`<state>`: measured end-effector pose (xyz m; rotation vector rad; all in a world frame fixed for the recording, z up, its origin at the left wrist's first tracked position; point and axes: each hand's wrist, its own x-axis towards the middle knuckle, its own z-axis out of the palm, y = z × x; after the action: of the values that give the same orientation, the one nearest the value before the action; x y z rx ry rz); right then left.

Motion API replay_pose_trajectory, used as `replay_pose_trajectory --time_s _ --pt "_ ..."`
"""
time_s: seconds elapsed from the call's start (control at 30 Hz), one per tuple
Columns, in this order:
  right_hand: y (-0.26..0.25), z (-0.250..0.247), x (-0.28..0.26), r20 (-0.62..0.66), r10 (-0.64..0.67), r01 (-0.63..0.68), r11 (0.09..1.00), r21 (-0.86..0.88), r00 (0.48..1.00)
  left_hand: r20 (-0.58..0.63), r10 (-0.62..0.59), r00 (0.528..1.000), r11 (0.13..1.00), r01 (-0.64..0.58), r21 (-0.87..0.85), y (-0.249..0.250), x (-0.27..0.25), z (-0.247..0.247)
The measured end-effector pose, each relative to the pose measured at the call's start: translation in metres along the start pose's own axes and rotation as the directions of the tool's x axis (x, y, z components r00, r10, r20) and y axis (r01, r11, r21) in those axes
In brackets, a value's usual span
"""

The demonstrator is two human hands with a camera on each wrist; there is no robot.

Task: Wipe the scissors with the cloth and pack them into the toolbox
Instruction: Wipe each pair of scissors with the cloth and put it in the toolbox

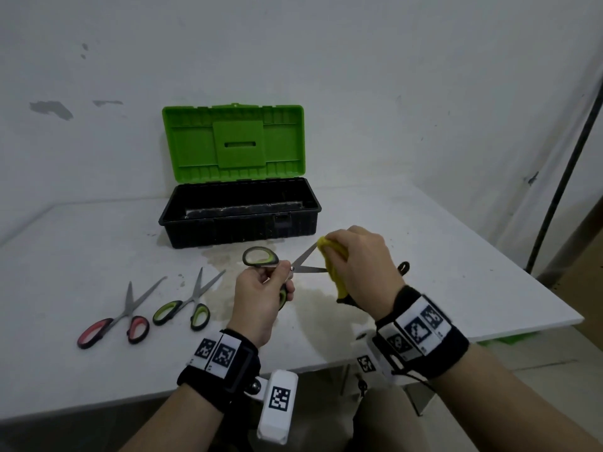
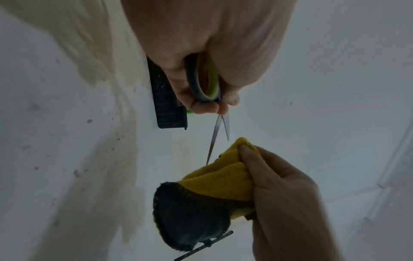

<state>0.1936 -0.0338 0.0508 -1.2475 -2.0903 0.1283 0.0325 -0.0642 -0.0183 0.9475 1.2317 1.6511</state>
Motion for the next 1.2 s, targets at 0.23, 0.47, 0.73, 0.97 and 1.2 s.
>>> replay_pose_trajectory --time_s 0.23,0.47,0.73,0.97,1.2 --pt "-0.022 0.016 -0.017 0.106 -0.053 0.053 0.999 0.002 0.993 0.047 0.003 0.999 1.000 -0.004 0.013 0.000 -0.002 0.009" --pt "0.015 0.006 0.015 0.007 0.136 -0.135 0.991 -0.023 0.991 0.034 -0.024 0.999 0.999 0.024 0.027 -0.001 -0.002 0.001" --pt "0.002 -0.013 -0.011 -0.105 0.025 -0.016 0.996 0.083 0.994 -0.115 -0.109 0.987 0.990 0.098 -0.102 0.006 -0.001 0.000" --pt "-0.035 0.025 -0.024 0.207 -0.069 0.072 0.997 -0.009 0.976 -0.131 -0.025 0.991 0.991 0.042 0.125 -0.002 -0.003 0.005" --pt "-0.032 0.032 -0.021 0.293 -0.054 0.082 0.993 -0.084 0.955 -0.152 0.031 0.988 0.988 -0.007 0.157 0.003 -0.008 0.000"
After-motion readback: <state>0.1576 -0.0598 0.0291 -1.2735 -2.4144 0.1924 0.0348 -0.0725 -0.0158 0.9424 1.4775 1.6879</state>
